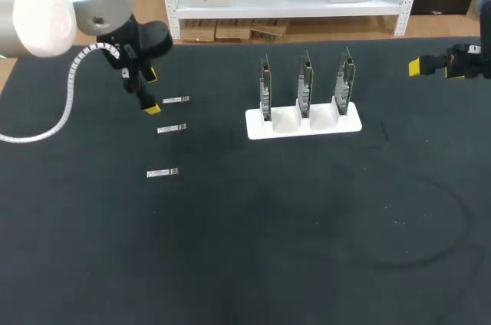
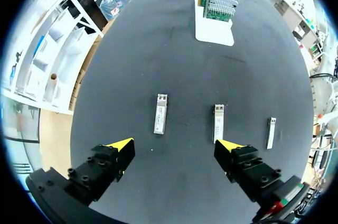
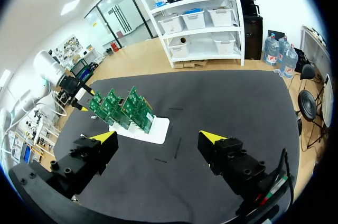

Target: Pick up the optical module with the left hand, and insert it into the network port with the right hand.

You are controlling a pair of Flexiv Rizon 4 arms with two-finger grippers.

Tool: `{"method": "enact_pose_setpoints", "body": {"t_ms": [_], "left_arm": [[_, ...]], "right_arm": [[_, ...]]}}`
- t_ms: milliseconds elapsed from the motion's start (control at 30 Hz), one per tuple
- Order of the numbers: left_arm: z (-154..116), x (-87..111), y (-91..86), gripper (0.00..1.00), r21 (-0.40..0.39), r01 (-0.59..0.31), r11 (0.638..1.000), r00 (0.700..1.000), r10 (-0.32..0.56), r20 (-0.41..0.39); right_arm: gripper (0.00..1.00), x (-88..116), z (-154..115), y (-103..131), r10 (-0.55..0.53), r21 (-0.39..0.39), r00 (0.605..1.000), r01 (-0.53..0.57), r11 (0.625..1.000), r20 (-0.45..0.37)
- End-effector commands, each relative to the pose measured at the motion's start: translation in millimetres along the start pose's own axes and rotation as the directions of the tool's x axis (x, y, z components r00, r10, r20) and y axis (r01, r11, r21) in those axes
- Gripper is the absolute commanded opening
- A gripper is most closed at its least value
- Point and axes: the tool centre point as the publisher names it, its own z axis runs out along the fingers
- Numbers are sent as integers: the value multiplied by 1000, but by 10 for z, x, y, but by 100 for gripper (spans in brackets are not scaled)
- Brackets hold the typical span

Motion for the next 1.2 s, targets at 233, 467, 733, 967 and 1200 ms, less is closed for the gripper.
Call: {"method": "enact_pose_setpoints", "body": {"t_ms": [233,467,733,967,1200], "left_arm": [[139,-118,-76,100,20,-29,999,998,28,49],[241,-213,-160,100,49,-46,998,998,44,41],[248,-245,-129,100,28,-56,998,998,56,-14],[200,-241,-46,100,14,-51,999,998,52,-21],[209,-207,37,100,9,-65,998,997,65,-46]], "right_arm": [[100,-1,-3,6,1,3,1000,-1,1000,-1],[100,-1,-3,6,1,3,1000,-1,1000,-1],[100,-1,-3,6,1,3,1000,-1,1000,-1],[100,-1,-3,6,1,3,1000,-1,1000,-1],[100,-1,-3,6,1,3,1000,-1,1000,-1]]}}
